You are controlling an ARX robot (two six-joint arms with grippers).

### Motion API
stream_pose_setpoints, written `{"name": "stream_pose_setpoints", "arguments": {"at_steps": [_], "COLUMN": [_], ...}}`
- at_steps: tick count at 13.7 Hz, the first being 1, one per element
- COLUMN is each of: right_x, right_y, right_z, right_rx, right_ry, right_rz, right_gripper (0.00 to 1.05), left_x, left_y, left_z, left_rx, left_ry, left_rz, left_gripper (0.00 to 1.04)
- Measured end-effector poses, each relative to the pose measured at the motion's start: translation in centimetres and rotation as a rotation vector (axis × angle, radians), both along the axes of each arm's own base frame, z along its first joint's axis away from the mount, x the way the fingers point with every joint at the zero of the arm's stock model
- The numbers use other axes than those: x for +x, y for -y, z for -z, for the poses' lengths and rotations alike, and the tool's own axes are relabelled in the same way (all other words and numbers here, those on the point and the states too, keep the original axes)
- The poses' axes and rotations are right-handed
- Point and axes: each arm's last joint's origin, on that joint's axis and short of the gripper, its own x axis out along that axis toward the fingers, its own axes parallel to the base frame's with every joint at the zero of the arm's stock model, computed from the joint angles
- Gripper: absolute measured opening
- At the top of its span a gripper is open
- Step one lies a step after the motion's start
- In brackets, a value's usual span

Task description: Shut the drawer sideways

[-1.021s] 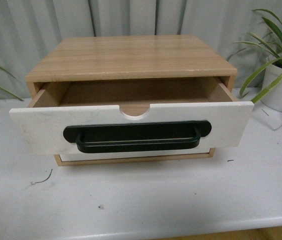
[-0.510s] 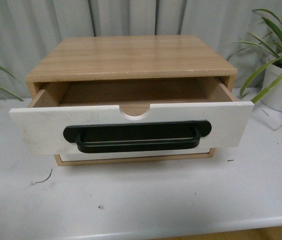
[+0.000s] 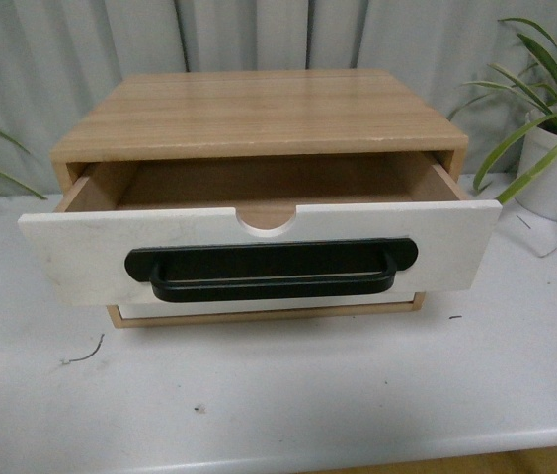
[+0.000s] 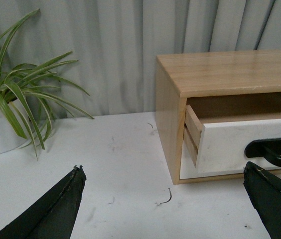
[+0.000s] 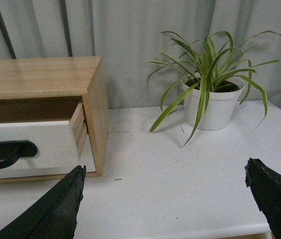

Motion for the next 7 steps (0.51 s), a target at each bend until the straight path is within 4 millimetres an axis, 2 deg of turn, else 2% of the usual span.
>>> {"name": "stream_pose_setpoints", "arguments": {"at_steps": [7], "right_x": [0.0], "right_y": [0.0], "right_z": [0.0], "right_rx": [0.0], "right_ry": [0.0], "right_rz": [0.0], "right_gripper": [0.98], "left_x": [0.0], "left_y": [0.0], "left_z": [0.0], "left_rx": [0.0], "left_ry": [0.0], "left_rz": [0.0], "left_gripper": [0.98]}}
